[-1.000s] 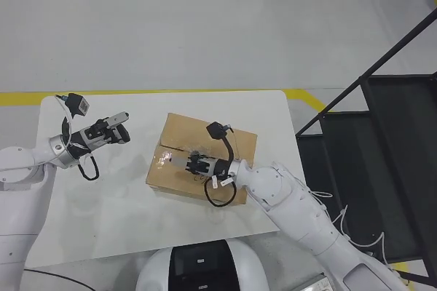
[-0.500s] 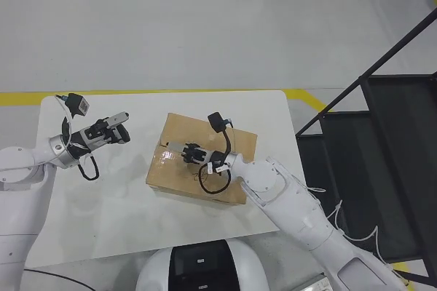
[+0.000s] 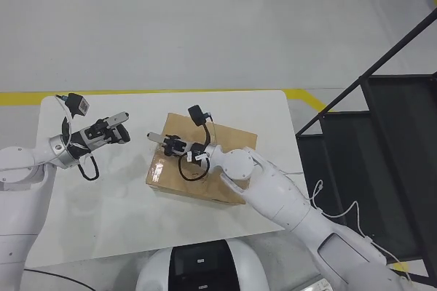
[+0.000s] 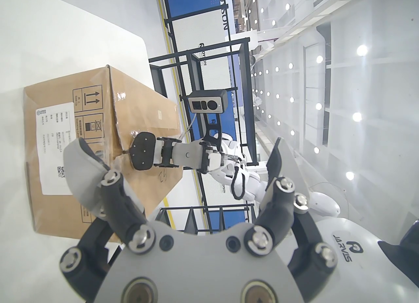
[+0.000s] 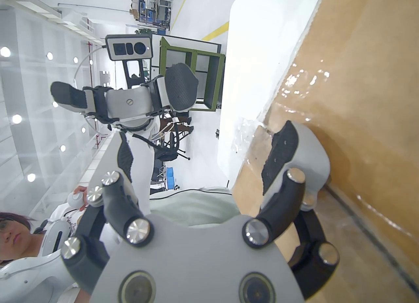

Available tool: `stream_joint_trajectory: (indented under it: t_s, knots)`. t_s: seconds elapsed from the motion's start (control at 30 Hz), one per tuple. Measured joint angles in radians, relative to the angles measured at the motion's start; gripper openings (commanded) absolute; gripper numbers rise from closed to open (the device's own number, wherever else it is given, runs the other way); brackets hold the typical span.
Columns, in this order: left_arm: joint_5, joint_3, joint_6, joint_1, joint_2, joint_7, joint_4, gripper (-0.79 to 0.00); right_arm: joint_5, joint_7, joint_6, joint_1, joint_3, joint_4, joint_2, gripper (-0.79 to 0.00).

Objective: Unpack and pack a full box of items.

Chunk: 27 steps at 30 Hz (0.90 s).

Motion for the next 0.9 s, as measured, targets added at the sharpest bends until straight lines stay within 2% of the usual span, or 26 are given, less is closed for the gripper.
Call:
stream_joint_trajectory:
  t_s: [0.2, 0.43, 0.63, 0.8, 0.9]
  knots:
    - [0.000, 0.000, 0.000, 0.000, 0.000, 0.000, 0.000, 0.000, 0.002, 0.042, -0.048, -0.009, 0.001, 0.005, -0.006, 0.000]
    - [0.000, 0.002, 0.000, 0.003, -0.001, 0.006, -0.006, 0.000, 0.073, 0.069, -0.115, -0.093, 0.113, -0.154, 0.019, 0.000]
    - [-0.031, 0.022, 0.023, -0.003, -0.009, 0.055, -0.021, 0.000, 0.076, 0.056, -0.196, -0.299, 0.306, -0.326, 0.070, 0.000]
    - [-0.088, 0.043, 0.053, -0.021, -0.022, 0.142, 0.010, 0.000, 0.062, -0.086, -0.306, -0.506, 0.467, -0.440, 0.095, 0.000]
    - [-0.125, 0.038, 0.060, -0.022, -0.027, 0.192, 0.029, 0.000, 0.022, -0.176, -0.333, -0.601, 0.538, -0.494, 0.102, 0.000]
